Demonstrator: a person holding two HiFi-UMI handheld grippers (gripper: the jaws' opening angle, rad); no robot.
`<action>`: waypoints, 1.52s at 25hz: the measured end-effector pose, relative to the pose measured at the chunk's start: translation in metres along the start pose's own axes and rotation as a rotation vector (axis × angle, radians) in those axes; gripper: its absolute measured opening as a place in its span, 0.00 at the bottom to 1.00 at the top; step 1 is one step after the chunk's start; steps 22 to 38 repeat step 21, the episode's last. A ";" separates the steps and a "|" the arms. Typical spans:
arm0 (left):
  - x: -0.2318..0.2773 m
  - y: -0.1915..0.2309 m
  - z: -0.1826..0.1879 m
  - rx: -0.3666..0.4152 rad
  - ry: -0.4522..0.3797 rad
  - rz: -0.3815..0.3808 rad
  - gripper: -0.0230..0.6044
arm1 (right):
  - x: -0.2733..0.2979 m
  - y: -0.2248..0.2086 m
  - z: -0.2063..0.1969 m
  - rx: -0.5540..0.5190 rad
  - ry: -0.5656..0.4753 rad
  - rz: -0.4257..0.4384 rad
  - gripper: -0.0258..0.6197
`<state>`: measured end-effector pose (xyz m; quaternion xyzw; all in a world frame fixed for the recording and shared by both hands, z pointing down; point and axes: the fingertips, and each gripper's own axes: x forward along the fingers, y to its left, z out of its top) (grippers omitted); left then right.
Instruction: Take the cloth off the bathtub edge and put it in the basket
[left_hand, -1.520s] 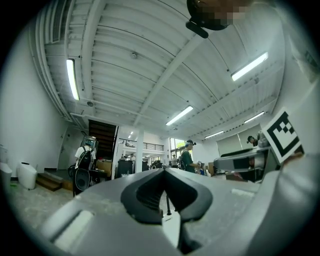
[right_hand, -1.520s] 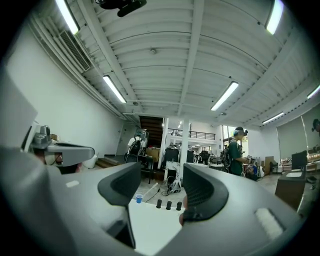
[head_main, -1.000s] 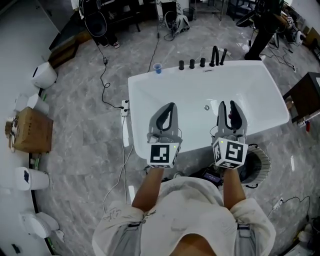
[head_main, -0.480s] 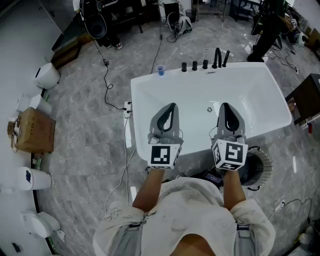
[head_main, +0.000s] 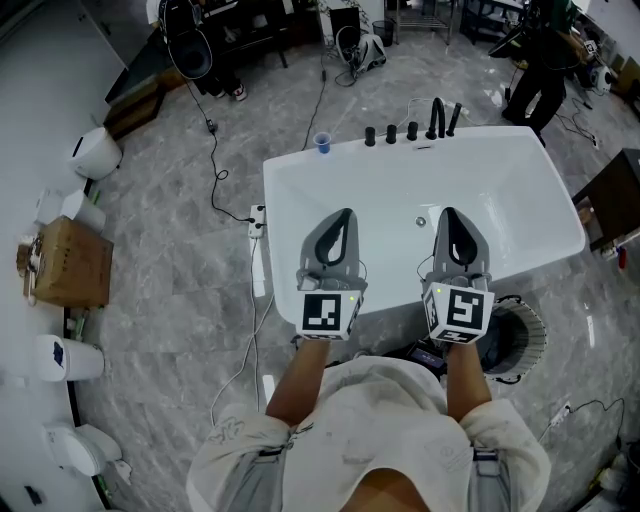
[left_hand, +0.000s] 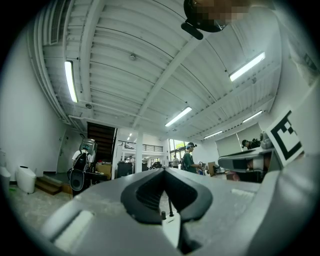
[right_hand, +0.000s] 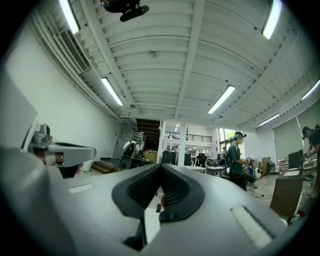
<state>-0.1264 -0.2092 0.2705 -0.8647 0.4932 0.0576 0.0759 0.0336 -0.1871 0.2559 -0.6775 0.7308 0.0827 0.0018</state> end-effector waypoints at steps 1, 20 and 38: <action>0.000 0.000 -0.001 0.001 0.003 -0.001 0.04 | 0.000 0.000 0.000 -0.001 0.000 0.001 0.04; 0.005 -0.001 -0.001 0.011 -0.014 -0.015 0.04 | 0.004 -0.003 -0.004 -0.010 0.011 -0.005 0.04; 0.006 -0.001 -0.001 -0.001 -0.014 -0.012 0.04 | 0.005 -0.004 -0.004 -0.011 0.012 -0.005 0.04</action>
